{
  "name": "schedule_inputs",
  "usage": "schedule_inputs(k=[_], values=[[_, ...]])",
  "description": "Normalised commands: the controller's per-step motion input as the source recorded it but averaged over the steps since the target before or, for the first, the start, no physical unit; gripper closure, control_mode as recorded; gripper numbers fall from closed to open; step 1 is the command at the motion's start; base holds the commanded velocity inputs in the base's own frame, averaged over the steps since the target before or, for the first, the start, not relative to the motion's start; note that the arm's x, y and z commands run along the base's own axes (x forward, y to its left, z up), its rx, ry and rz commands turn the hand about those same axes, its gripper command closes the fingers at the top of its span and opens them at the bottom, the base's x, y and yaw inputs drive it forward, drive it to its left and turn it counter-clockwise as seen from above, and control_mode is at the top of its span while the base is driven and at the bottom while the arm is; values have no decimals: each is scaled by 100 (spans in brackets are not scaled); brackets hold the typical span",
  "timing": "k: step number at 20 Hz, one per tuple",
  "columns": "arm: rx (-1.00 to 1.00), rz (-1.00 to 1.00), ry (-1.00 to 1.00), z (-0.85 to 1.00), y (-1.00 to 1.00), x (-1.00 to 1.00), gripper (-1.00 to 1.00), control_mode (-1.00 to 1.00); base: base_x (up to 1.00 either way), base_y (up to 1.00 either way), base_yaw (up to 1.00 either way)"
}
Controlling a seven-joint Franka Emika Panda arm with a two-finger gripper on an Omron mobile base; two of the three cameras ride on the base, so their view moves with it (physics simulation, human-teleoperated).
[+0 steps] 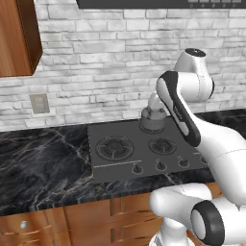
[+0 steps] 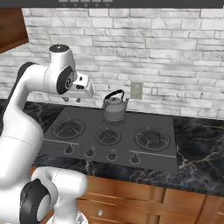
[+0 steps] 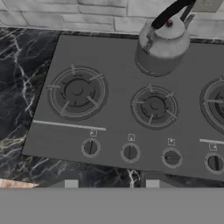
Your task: Lower the heat of the kettle.
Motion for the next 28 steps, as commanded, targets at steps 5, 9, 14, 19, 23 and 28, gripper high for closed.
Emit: schedule_inputs(k=[5,9,14,19,23,28], values=[[1,11,-6,-6,-28,9,-100,-100,0,0,0],[1,29,-12,-2,-89,-11,-100,-100,0,0,0],[0,50,-11,-5,-99,-15,-100,-100,0,0,0],[-7,67,-1,-43,-55,-2,-100,-100,0,0,0],[-20,66,8,-69,-1,-12,-100,-100,0,0,0],[-19,49,11,-64,-7,0,-100,-100,0,0,0]])
